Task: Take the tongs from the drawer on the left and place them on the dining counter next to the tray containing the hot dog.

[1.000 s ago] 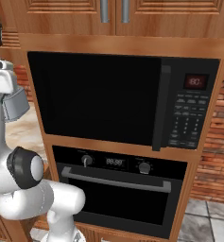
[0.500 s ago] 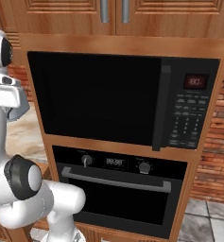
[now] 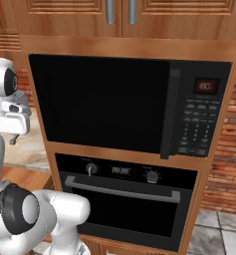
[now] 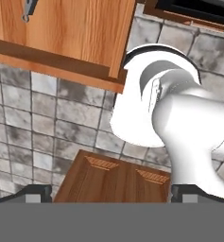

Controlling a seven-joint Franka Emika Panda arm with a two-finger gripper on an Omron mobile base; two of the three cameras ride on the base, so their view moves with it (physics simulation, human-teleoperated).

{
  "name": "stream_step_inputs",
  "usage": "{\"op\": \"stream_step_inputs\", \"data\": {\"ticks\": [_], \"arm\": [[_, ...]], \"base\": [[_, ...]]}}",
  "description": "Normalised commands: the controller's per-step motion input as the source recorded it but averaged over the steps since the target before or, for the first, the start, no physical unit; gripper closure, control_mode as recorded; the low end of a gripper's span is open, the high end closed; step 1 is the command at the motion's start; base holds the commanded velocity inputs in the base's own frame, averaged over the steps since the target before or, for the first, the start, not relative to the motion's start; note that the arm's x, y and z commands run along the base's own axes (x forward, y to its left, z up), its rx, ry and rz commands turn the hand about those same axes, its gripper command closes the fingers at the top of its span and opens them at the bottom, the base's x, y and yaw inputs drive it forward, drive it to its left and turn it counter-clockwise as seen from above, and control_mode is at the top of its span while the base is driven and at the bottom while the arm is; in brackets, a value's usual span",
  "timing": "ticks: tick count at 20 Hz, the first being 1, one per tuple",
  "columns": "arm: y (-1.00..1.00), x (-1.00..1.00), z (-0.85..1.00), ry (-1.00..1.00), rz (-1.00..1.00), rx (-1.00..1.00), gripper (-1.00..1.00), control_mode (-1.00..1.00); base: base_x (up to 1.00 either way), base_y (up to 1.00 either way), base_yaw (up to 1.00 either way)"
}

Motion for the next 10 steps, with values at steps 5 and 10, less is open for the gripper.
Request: {"op": "stream_step_inputs", "data": {"ticks": [5,10], "arm": [[0.19,0.2,-0.48,0.09,0.0,0.0,-1.0,-1.0],[0.35,0.16,-0.52,0.08,0.0,0.0,-1.0,-1.0]], "base": [[0.0,0.0,0.0],[0.0,0.0,0.0]]}}
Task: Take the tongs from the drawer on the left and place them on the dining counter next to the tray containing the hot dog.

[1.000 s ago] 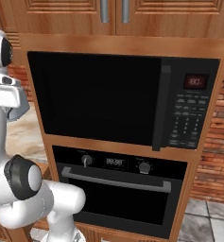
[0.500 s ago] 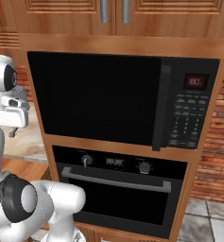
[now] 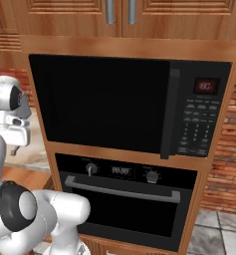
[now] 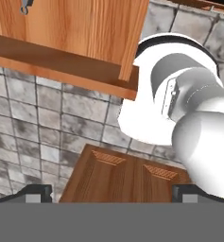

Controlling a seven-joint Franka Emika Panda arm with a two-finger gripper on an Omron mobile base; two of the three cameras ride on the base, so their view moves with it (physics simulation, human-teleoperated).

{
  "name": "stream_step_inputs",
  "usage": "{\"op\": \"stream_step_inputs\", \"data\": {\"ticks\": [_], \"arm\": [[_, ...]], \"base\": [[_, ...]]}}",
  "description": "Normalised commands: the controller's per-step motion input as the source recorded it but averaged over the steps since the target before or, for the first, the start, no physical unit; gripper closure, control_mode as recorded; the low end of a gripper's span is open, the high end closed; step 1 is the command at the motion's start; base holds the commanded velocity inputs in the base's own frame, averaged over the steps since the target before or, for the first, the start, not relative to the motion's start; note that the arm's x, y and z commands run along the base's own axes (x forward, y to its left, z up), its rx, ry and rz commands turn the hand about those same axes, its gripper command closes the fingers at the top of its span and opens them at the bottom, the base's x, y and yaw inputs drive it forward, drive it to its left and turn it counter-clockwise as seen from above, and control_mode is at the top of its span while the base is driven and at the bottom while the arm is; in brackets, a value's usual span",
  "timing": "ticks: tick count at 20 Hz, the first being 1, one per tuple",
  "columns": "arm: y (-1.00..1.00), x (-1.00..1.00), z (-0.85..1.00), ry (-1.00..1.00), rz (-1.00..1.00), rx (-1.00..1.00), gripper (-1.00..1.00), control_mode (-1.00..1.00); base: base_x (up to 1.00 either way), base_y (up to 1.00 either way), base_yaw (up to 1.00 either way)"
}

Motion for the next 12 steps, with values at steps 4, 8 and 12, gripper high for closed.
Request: {"op": "stream_step_inputs", "data": {"ticks": [4,8,12], "arm": [[0.4,0.09,-0.63,0.06,0.0,0.0,-1.0,-1.0],[0.4,0.01,-0.62,0.0,0.0,0.0,-1.0,-1.0],[0.39,0.0,-0.59,0.0,0.0,0.0,-1.0,-1.0]], "base": [[0.0,0.0,0.0],[0.0,0.0,0.0],[0.0,0.0,0.0]]}}
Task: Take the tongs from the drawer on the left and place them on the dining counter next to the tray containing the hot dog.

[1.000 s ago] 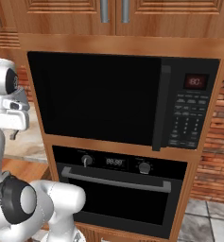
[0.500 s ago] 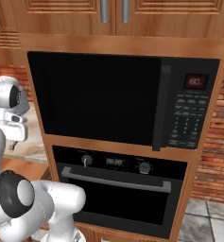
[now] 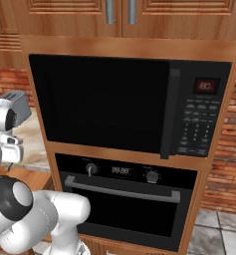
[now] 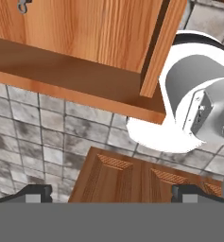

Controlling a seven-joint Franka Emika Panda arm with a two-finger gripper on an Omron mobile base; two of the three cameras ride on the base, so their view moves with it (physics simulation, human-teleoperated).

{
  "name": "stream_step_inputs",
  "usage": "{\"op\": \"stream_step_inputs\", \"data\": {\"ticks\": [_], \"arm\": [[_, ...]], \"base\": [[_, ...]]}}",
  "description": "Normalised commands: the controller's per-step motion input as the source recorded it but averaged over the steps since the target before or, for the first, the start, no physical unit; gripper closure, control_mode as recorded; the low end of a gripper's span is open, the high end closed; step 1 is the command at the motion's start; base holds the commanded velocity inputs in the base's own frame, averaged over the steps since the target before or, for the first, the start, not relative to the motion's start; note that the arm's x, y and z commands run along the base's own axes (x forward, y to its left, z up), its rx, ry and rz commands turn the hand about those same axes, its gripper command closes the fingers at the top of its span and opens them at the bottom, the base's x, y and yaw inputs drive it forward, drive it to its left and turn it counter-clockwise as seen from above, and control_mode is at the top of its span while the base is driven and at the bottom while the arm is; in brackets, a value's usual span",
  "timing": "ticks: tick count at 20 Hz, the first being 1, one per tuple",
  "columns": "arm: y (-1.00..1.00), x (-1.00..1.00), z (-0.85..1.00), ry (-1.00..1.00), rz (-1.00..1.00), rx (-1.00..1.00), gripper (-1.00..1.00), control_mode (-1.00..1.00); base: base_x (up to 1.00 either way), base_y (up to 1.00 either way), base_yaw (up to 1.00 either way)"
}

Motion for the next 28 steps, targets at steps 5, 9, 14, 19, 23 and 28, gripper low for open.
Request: {"op": "stream_step_inputs", "data": {"ticks": [5,9,14,19,23,28], "arm": [[0.36,0.0,-0.49,0.0,0.0,-0.02,-1.0,-1.0],[0.33,0.0,-0.45,-0.05,0.0,-0.01,-1.0,-1.0],[0.25,0.0,-0.4,-0.15,0.0,0.0,-1.0,-1.0],[0.23,0.12,-0.41,-0.19,0.0,0.0,-1.0,-1.0],[0.22,0.32,-0.41,-0.17,0.0,0.0,-1.0,-1.0],[0.17,0.37,-0.15,-0.08,-0.02,0.0,-1.0,-1.0]], "base": [[0.0,0.0,0.0],[0.0,0.0,0.0],[0.0,0.0,0.0],[0.0,0.0,0.0],[0.0,0.0,0.0],[0.0,0.0,0.0]]}}
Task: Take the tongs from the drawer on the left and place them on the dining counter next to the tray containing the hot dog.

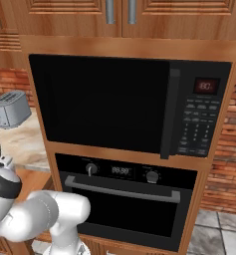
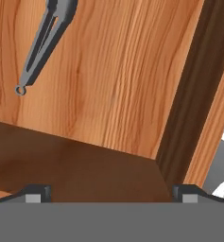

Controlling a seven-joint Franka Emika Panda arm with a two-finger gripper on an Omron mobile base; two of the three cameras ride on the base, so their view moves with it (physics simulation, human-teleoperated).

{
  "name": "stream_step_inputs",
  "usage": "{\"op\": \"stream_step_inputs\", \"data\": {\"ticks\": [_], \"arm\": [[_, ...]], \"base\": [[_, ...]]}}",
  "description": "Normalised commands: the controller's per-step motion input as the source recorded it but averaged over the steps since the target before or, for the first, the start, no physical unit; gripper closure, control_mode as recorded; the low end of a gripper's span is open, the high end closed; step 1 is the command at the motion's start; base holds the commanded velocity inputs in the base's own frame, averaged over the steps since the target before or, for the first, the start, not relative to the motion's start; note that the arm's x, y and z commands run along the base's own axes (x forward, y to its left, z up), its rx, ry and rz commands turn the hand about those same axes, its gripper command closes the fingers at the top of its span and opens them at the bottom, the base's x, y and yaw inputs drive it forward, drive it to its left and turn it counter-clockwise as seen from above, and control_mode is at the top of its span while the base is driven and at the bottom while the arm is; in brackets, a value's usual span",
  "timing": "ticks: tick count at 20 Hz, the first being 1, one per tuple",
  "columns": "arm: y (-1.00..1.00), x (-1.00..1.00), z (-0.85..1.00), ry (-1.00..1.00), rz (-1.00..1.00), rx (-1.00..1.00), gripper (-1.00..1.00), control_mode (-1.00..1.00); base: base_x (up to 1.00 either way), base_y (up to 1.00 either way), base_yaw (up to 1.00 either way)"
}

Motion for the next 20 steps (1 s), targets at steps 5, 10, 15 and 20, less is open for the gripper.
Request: {"op": "stream_step_inputs", "data": {"ticks": [5,10,15,20], "arm": [[0.16,0.29,-0.01,0.0,-0.03,0.0,-1.0,-1.0],[0.16,0.27,-0.16,0.0,-0.04,0.0,-1.0,-1.0],[0.21,0.17,-0.32,-0.03,-0.04,0.0,-1.0,-1.0],[0.29,0.19,-0.38,-0.05,-0.03,0.0,-1.0,-1.0]], "base": [[0.0,0.0,0.0],[0.0,0.0,0.0],[0.0,0.0,0.0],[0.0,0.0,0.0]]}}
